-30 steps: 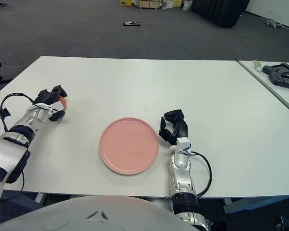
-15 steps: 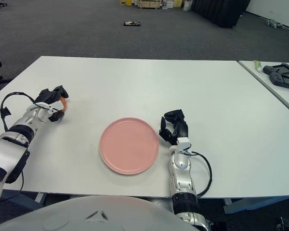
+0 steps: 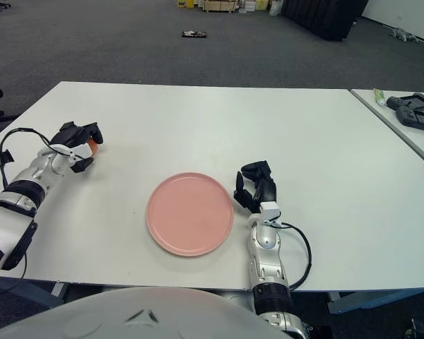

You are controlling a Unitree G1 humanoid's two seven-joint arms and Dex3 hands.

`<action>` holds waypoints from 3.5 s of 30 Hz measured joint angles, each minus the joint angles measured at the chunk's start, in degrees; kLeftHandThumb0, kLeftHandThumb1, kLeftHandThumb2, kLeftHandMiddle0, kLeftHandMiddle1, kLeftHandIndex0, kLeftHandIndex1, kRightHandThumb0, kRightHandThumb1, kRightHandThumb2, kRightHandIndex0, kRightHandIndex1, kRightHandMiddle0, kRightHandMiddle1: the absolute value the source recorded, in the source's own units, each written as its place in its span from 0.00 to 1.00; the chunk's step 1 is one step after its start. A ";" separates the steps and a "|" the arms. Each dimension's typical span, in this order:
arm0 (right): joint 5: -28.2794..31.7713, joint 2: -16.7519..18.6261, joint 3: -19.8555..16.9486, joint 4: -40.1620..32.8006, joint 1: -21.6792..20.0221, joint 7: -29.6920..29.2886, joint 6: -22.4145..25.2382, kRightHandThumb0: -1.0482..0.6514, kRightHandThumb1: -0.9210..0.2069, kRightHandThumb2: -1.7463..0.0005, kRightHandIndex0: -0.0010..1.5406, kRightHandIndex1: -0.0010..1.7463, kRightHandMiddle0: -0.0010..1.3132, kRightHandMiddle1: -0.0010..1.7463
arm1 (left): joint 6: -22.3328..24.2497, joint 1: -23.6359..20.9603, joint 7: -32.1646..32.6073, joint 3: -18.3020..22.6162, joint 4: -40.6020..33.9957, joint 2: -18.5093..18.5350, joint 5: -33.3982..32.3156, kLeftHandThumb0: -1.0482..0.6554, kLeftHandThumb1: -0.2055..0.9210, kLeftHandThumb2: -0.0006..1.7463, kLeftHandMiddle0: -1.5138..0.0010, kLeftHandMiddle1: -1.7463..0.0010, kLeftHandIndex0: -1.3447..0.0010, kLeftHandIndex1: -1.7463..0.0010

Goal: Put the apple into the plate.

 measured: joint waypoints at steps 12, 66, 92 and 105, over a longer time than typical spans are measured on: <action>-0.06 0.03 0.04 0.31 -0.17 -0.19 -0.25 0.39 0.22 0.50 0.38 0.78 0.26 1.00 | 0.67 4.77 -1.03 1.31 -21.14 3.52 1.40 0.61 0.23 0.86 0.45 0.19 0.47 0.00; -0.20 -0.06 0.13 1.22 -0.29 -0.74 -2.00 0.39 0.21 0.51 0.37 0.77 0.25 1.00 | 6.16 10.39 -4.09 13.63 -36.27 -1.39 -4.38 0.14 0.61 0.49 1.00 0.77 1.00 0.71; -0.15 -0.52 0.11 1.24 -0.72 -0.42 -0.83 0.39 0.22 0.50 0.38 0.77 0.26 1.00 | -5.51 2.53 14.07 25.30 -0.28 -6.60 -18.80 0.13 0.72 0.44 1.00 1.00 1.00 0.97; 0.03 -0.57 0.00 1.63 -1.03 0.06 -1.11 0.39 0.23 0.49 0.36 0.78 0.27 1.00 | -5.51 1.27 13.41 27.04 2.24 -8.11 -22.24 0.17 0.70 0.45 1.00 1.00 1.00 1.00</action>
